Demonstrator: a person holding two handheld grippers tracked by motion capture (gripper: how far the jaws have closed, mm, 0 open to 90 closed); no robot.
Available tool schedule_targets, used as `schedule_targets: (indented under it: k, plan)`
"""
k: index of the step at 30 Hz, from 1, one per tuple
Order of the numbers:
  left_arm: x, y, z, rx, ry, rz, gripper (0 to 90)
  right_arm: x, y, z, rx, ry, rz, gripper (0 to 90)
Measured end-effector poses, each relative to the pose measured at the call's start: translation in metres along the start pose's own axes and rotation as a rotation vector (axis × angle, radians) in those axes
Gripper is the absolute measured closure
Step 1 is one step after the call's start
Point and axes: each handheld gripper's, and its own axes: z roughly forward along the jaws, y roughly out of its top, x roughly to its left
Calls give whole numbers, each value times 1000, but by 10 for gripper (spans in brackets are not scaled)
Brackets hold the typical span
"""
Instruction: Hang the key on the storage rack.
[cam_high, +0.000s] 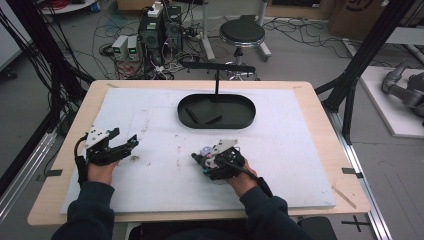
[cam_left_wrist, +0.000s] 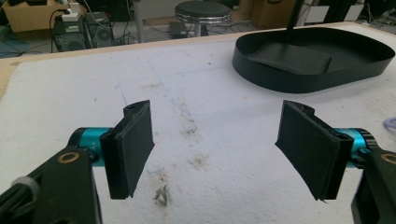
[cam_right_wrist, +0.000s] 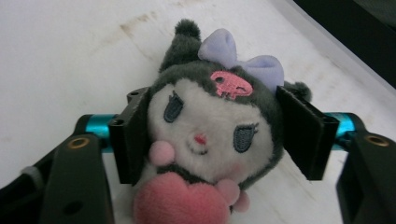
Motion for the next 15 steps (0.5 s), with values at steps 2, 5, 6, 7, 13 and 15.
schedule_targets:
  k: [2,5,6,7,13,15]
  plan:
    - [0,0,0,0,0,1,266,-11,-3,-7,4,-11,-37,339]
    - [0,0,1,3,0,3,266,-28,-8,-18,-12,-33,-88,338]
    - [0,0,1,3,-1,1,266,-35,-11,-22,-14,-26,-81,335]
    - [0,0,1,2,-1,2,267,-38,-12,-24,-19,-22,-76,332]
    - [-1,0,1,5,-2,7,268,-47,-22,-23,-5,10,-56,302]
    - [-1,0,1,1,-2,3,268,-47,-24,-21,13,9,-25,287]
